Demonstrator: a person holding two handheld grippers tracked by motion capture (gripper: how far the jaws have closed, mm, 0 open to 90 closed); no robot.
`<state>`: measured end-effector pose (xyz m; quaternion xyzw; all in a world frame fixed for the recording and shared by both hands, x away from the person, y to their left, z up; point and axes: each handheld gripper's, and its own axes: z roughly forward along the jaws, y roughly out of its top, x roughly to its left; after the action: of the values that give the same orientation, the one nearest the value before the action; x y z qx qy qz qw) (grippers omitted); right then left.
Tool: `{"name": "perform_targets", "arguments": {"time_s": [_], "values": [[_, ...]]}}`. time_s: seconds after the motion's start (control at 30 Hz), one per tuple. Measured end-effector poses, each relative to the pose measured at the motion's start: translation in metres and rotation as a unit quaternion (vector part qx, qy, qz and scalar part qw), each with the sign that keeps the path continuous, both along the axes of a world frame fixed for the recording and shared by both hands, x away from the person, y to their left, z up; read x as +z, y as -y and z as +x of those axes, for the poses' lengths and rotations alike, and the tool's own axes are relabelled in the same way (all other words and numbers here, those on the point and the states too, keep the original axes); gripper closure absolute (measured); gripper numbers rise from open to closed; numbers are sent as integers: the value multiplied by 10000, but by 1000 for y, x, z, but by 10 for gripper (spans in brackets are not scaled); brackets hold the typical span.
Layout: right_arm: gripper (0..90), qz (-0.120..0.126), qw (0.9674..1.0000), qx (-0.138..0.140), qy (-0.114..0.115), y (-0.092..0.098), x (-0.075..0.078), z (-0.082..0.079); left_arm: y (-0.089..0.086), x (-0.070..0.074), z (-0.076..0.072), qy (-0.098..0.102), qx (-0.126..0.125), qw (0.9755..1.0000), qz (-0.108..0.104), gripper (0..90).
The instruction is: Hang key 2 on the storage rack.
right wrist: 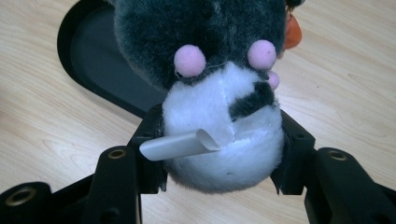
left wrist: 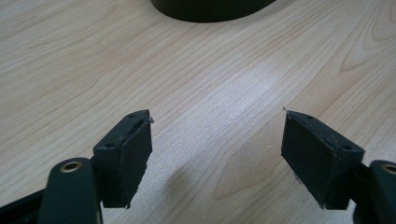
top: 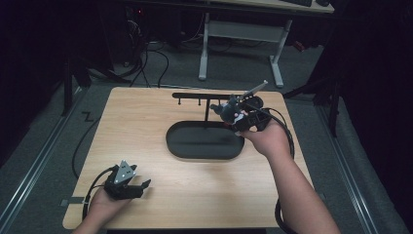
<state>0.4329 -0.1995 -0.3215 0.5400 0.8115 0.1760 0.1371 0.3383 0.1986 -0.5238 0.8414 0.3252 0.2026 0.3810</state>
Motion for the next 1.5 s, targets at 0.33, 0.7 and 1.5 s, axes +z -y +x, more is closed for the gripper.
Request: {"name": "perform_targets", "arguments": {"time_s": [0.33, 0.7, 1.5], "values": [[475, -151, 9997, -170, 107, -5, 2, 11, 0, 1, 0, -3, -9, 10000, 1, 250], [474, -421, 9988, -42, -265, -12, -40, 13, 1, 0, -1, -24, -33, 10000, 10, 250], [304, 784, 9967, -193, 39, 17, -104, -13, 3, -2, 1, 14, -28, 10000, 75, 251]]}}
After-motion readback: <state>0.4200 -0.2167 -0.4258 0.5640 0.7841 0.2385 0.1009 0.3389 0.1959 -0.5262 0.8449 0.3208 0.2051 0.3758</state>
